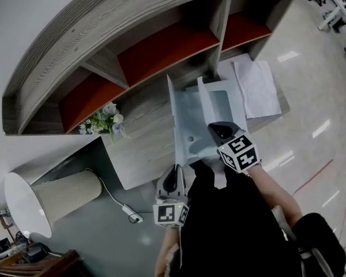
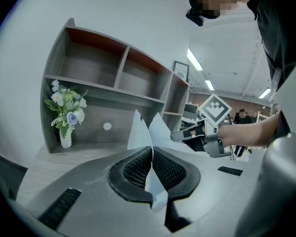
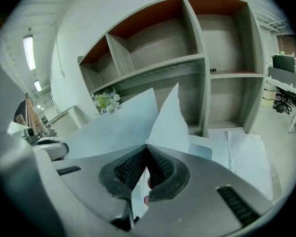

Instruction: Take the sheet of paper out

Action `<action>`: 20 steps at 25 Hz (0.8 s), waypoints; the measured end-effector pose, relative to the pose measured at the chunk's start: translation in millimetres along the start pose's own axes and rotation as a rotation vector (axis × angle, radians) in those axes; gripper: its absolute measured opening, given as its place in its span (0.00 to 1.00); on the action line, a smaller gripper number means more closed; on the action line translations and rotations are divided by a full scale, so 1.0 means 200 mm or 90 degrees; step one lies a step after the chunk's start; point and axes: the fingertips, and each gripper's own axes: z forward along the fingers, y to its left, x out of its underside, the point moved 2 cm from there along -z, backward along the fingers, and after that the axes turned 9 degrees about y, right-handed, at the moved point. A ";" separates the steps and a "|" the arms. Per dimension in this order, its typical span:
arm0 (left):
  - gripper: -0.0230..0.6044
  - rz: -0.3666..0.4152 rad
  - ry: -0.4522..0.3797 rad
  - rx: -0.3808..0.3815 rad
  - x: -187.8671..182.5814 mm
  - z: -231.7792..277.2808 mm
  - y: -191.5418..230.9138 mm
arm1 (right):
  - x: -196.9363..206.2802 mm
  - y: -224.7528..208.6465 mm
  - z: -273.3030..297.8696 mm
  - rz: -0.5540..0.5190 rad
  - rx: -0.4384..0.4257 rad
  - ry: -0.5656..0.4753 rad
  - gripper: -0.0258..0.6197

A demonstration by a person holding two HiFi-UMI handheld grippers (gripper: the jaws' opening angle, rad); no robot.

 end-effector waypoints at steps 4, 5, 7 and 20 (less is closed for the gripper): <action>0.07 0.001 -0.004 -0.022 0.00 0.00 -0.04 | -0.01 -0.03 -0.11 -0.004 -0.015 -0.021 0.06; 0.07 0.001 -0.006 -0.024 -0.01 0.00 -0.05 | -0.01 -0.04 -0.14 -0.005 -0.018 -0.026 0.06; 0.07 -0.002 -0.015 -0.028 -0.02 0.00 -0.08 | -0.01 -0.05 -0.20 -0.006 -0.026 -0.037 0.06; 0.09 -0.003 -0.044 -0.080 -0.10 0.00 -0.31 | -0.03 -0.20 -0.56 -0.028 -0.060 -0.108 0.06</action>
